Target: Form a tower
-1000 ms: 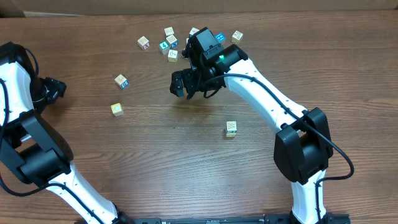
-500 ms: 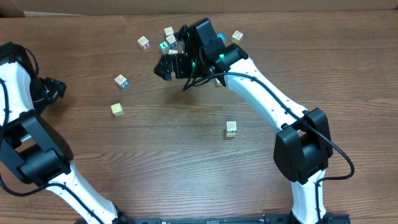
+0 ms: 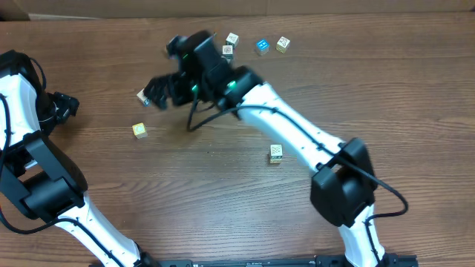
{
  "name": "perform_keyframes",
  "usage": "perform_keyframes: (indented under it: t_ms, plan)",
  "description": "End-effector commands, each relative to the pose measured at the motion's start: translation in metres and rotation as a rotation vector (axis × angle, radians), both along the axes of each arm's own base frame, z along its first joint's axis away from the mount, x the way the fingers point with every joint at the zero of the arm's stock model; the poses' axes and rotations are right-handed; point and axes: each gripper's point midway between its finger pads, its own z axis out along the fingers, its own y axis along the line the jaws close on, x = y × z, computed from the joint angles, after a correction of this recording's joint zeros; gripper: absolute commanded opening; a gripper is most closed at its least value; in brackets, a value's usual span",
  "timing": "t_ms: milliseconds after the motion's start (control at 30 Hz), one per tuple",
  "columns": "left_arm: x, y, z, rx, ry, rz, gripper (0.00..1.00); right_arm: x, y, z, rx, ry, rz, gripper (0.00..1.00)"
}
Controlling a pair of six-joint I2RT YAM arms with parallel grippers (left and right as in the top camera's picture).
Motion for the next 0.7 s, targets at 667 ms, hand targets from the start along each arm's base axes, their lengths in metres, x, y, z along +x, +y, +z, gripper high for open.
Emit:
perform_keyframes:
  t_ms: [667]
  plan:
    - [0.004, 0.0, 0.001, 0.01, 0.002, -0.026, 1.0, 0.014, 0.027, -0.087, -0.185, -0.138, -0.042, 0.91]
